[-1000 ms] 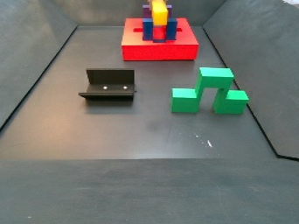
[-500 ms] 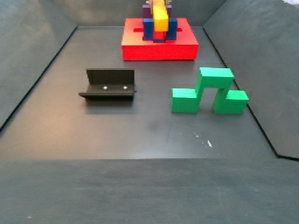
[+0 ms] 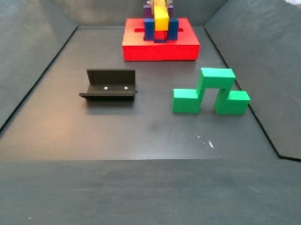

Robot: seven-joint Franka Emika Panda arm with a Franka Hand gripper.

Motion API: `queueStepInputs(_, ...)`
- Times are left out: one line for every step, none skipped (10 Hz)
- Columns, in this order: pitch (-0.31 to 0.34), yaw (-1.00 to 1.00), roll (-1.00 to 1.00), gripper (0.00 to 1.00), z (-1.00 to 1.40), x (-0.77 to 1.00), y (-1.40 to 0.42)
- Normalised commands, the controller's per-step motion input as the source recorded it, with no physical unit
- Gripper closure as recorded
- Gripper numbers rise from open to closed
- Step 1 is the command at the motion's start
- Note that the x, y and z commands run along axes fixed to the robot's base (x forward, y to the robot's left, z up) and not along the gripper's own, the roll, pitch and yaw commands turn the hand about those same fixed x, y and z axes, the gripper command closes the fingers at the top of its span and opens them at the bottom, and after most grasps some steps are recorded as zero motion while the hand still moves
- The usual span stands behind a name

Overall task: Pick up the yellow object. Move up. Move to above the board. Insert the yellow object.
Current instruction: Insert the yellow object.

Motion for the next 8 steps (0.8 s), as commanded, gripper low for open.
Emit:
queueStepInputs(0.000, 0.00, 0.31, 1.00, -0.25, 0.00, -0.07)
queueStepInputs(0.000, 0.00, 0.28, 1.00, -0.31, 0.00, -0.04)
queueStepInputs(0.000, 0.00, 0.33, 1.00, -0.33, 0.05, -0.02)
queueStepInputs(0.000, 0.00, 0.30, 1.00, -0.41, 0.08, 0.00)
queueStepInputs(0.000, 0.00, 0.29, 1.00, -0.41, 0.10, -0.02)
queueStepInputs(0.000, 0.00, 0.29, 1.00, -0.35, 0.05, -0.03)
queueStepInputs(0.000, 0.00, 0.28, 1.00, -0.34, 0.01, -0.03)
queueStepInputs(0.000, 0.00, 0.27, 1.00, -0.35, 0.00, -0.02)
